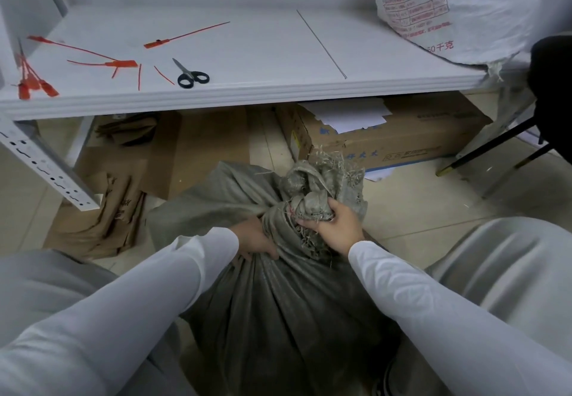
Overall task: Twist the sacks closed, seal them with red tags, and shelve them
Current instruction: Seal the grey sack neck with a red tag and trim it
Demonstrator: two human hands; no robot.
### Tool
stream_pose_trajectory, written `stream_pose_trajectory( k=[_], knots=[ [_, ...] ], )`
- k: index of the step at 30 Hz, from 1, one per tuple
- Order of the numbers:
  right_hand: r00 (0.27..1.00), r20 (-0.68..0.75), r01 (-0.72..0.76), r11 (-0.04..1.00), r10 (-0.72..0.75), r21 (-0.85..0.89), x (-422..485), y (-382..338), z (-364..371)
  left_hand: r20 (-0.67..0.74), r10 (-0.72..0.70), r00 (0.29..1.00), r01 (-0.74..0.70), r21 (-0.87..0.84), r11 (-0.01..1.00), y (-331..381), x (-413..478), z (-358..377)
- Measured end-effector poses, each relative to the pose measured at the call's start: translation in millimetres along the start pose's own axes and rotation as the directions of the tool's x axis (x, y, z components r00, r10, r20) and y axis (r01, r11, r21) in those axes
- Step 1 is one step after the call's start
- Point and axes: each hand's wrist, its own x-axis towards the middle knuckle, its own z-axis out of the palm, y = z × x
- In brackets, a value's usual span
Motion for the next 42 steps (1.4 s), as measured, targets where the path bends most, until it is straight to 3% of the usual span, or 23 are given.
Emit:
stream_pose_trajectory(
  k=[3,6,10,13,19,26,31,35,42],
  knots=[
    [1.000,-0.023,-0.003,0.972,0.009,0.233,1,-3,0,-0.075,0.078,0.994,-0.082,-0.051,0.995,-2,-1,-1],
    [0.998,-0.001,0.061,0.938,-0.064,0.340,0,-18,-8,-0.182,0.095,0.979,-0.111,-0.082,0.990,-3,-8,-4],
    [0.978,0.031,0.183,0.919,-0.206,0.349,-7,-39,-14,-0.384,0.147,0.911,-0.129,0.072,0.989,-4,-14,5],
    [0.973,0.011,0.211,0.911,-0.230,0.354,-12,-47,-22,-0.472,0.162,0.867,-0.175,0.016,0.984,2,-25,10],
    [0.969,-0.027,0.239,0.901,-0.246,0.361,-27,-57,-31,-0.575,0.181,0.798,-0.256,-0.051,0.965,5,-43,13],
    [0.942,-0.027,0.331,0.912,-0.334,0.242,-27,-84,-23,-0.570,0.261,0.779,-0.186,0.187,0.965,3,-50,-7],
    [0.936,-0.072,0.350,0.892,-0.344,0.285,-21,-95,-20,-0.657,0.252,0.710,-0.181,0.176,0.968,3,-46,-15],
    [0.956,-0.088,0.295,0.900,-0.282,0.322,-20,-98,-19,-0.707,0.207,0.676,-0.206,0.088,0.975,6,-42,-10],
    [0.959,-0.102,0.281,0.925,-0.263,0.255,-15,-81,-18,-0.719,0.012,0.695,-0.237,-0.213,0.948,9,-33,5]
  ],
)
